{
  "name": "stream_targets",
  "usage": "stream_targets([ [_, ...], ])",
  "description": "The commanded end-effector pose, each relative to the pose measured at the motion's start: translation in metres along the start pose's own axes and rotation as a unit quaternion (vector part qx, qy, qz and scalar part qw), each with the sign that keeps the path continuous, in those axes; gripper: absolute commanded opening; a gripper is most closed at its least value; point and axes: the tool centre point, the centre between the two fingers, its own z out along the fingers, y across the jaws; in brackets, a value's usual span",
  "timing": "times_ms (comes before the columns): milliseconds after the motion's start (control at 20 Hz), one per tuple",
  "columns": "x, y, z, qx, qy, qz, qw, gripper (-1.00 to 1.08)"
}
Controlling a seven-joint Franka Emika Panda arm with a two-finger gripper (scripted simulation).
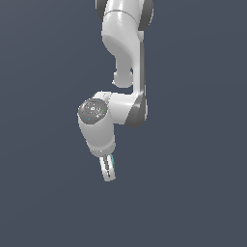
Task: Pick up the object and move it to a goal position.
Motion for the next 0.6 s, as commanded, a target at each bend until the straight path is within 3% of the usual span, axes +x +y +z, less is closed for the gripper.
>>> stream_targets([
  [0, 0.000, 0.001, 0.014, -0.001, 0.000, 0.001, 1.0000, 1.00],
  [550, 0.000, 0.000, 0.037, -0.001, 0.000, 0.002, 1.0000, 1.00],
])
